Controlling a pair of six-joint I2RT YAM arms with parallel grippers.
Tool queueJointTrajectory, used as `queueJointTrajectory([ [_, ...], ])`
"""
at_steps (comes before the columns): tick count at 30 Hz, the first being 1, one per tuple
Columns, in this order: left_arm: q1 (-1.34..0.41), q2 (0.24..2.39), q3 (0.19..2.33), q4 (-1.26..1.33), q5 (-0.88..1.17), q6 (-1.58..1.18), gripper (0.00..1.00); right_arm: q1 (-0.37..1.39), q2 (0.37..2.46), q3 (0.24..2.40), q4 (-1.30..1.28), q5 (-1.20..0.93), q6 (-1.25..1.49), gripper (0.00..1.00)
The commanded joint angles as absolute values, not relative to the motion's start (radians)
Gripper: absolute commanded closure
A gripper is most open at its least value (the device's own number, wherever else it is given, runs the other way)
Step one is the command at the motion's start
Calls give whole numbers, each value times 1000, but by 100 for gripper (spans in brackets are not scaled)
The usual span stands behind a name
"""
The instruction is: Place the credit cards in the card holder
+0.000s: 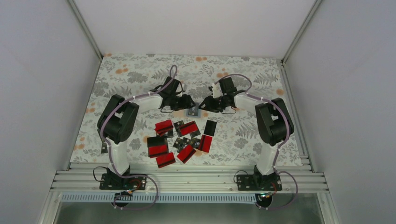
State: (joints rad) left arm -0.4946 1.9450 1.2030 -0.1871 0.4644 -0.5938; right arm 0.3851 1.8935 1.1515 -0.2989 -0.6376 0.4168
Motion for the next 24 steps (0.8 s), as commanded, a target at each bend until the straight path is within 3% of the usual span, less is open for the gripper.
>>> queueJointTrajectory([
  [1,-502,1904,1224,-232,384,-536,47,400,1883,1161,-259,-762,436,61],
  [10,-502,1920,1208,-218,358,-481,81,442,1973,1242,-260,-753,511,67],
  [19,-502,1951,1207,-205,380,-444,95,451,2054,1297,-298,-669,551,73],
  [24,-503,1981,1212,-199,396,-433,97,451,2060,1307,-337,-596,538,73],
])
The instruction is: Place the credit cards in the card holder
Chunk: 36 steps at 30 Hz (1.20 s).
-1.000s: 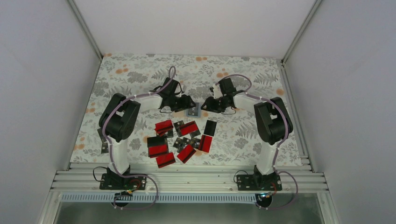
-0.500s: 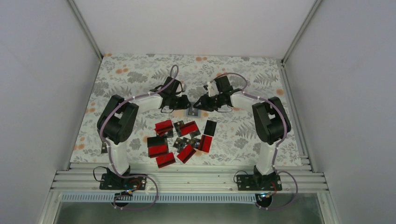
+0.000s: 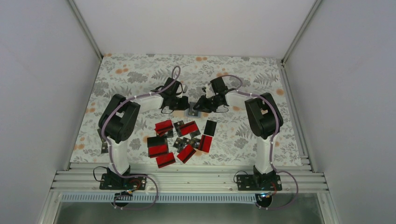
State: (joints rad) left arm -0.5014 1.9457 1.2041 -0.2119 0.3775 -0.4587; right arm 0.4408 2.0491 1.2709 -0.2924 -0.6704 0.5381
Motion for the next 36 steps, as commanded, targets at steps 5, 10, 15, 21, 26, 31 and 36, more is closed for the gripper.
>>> queueJointTrajectory([
  [5,-504,2011,1219,-201,400,-421,98,449,2040,1298,-363,-549,526,74],
  [10,-505,2037,1226,-206,402,-415,98,449,2039,1295,-383,-510,512,74],
  [15,-508,2050,1227,-209,394,-411,98,448,2023,1290,-406,-466,504,74],
  [21,-509,2066,1233,-213,392,-410,98,448,2002,1284,-420,-440,495,73],
  [26,-513,2077,1235,-216,389,-406,98,448,2012,1279,-414,-449,494,73],
  [31,-512,2082,1233,-226,377,-406,98,446,1992,1266,-416,-425,495,72],
  [36,-513,2083,1237,-227,374,-405,98,441,1971,1250,-421,-410,488,72],
])
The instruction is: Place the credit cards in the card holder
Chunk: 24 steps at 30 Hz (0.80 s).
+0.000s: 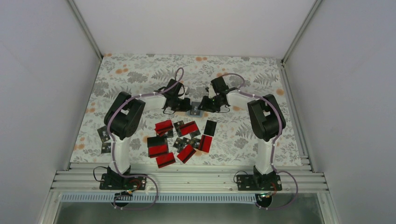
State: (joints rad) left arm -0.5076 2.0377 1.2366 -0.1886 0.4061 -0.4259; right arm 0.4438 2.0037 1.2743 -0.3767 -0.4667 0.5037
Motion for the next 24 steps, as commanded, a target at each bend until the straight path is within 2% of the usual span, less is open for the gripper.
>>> queueJointTrajectory([
  [1,-512,2084,1236,-227,375,-405,97,440,1971,1248,-422,-411,486,72],
  [24,-522,2099,1244,-223,396,-401,98,439,2027,1297,-376,-519,495,72],
])
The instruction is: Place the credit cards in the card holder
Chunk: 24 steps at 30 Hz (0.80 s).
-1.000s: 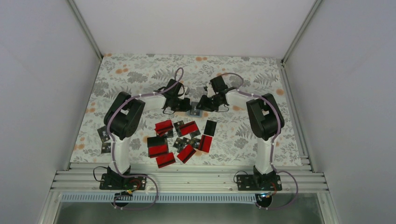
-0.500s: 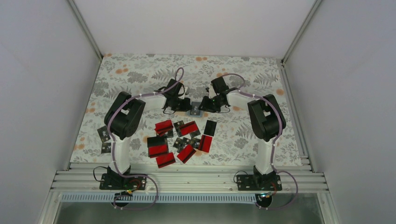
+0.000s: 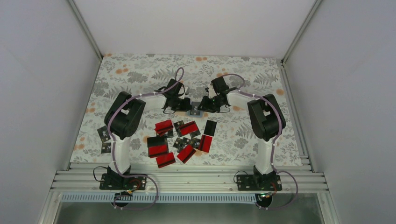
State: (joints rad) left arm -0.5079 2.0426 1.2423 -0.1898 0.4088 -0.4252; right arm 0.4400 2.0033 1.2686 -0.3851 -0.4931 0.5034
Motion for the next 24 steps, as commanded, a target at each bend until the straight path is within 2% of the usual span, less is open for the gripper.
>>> queueJointTrajectory([
  [1,-523,2100,1244,-223,397,-402,98,439,2030,1300,-374,-525,494,72],
  [24,-530,2093,1263,-235,404,-409,98,449,1996,1346,-420,-546,479,72],
])
